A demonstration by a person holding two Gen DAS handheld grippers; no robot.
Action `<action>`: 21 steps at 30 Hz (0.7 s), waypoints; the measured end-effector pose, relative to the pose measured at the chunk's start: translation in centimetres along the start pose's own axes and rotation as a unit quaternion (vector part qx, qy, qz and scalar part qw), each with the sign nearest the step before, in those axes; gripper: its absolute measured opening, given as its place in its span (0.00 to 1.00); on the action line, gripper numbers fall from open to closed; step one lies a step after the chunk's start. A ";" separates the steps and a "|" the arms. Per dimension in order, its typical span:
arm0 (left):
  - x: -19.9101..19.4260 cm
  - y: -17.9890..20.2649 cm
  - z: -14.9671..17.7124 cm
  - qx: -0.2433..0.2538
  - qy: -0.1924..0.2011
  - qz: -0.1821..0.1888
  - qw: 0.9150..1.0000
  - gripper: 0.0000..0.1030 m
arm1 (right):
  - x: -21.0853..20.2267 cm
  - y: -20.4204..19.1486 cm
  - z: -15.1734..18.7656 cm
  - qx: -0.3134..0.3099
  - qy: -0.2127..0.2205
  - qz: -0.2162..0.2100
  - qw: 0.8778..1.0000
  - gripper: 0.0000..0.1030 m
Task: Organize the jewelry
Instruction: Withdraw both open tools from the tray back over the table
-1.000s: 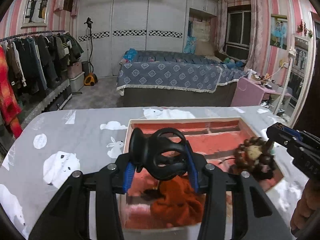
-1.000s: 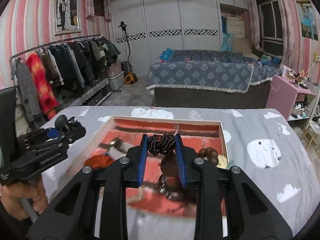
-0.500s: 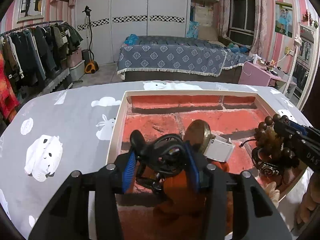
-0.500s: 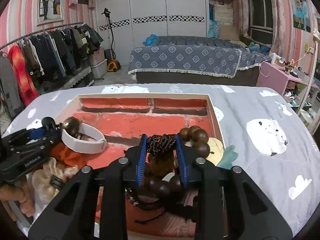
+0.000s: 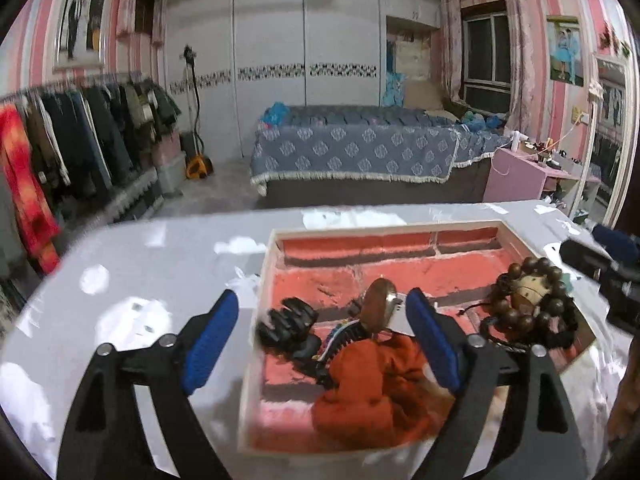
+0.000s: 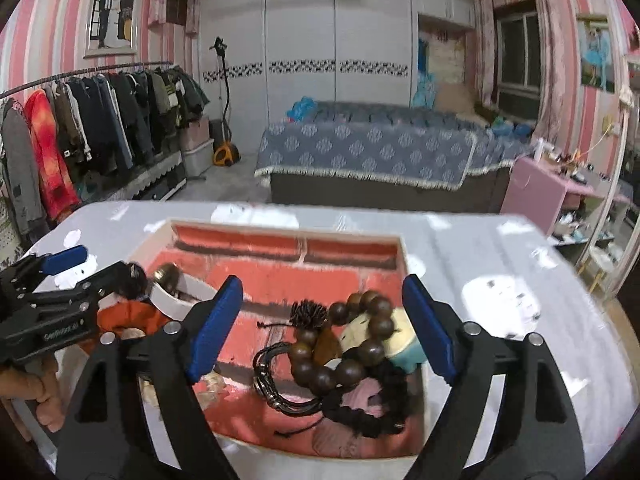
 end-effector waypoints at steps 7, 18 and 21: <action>-8.6 -1.8 1.1 0.021 0.052 0.010 0.998 0.96 | -7.5 -0.2 0.9 -0.008 0.042 -0.008 0.999 0.93; -16.5 -3.9 8.6 0.001 0.075 -0.002 0.997 0.96 | -16.8 -2.7 10.4 -0.008 0.046 0.010 0.999 0.95; -16.5 -3.7 9.9 0.025 0.091 -0.019 0.995 0.96 | -17.6 -3.4 11.2 0.005 0.054 0.008 0.999 0.95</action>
Point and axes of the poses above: each gripper's, at about its wrist camera, not at the fingertips, and x roughly the way its jaws point, y to its right, z to its underside, the point moved 1 cm from there along x, roughly the way its jaws point, and after that the axes turned 11 degrees about -x, right-handed, at the moved point
